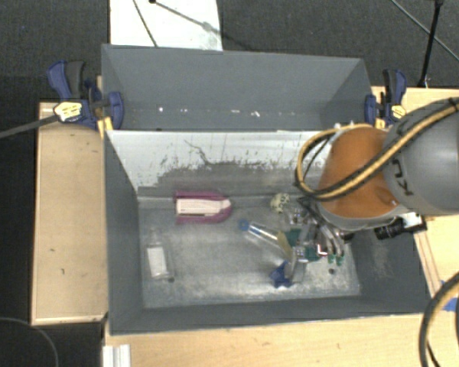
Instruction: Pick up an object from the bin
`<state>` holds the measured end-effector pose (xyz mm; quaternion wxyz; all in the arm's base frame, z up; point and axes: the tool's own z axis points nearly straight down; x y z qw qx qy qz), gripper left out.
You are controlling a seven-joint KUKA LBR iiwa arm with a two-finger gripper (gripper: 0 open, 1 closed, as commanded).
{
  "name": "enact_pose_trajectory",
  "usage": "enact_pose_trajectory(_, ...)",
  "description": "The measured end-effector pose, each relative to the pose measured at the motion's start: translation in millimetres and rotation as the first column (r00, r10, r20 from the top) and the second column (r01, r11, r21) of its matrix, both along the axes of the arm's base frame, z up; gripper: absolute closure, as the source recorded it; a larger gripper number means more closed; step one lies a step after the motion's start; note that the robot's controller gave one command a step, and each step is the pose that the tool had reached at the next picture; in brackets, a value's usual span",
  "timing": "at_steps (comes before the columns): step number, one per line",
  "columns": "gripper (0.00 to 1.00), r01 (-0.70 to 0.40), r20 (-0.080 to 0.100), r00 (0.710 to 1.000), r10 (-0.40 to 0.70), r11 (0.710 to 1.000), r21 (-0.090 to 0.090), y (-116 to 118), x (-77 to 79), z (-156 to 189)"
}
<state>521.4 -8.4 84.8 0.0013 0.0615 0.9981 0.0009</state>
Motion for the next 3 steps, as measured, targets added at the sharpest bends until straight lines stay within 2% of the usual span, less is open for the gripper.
enact_pose_trajectory(1,0.0,-0.012,0.008,1.0,0.012,1.0,-0.004,-49.8,30.5,-12.9)
enact_pose_trajectory(2,1.0,-0.015,0.001,1.0,0.015,1.0,-0.002,-47.3,27.6,-14.5)
enact_pose_trajectory(3,1.0,0.045,0.009,0.999,-0.045,0.999,-0.002,-47.4,38.7,119.9)
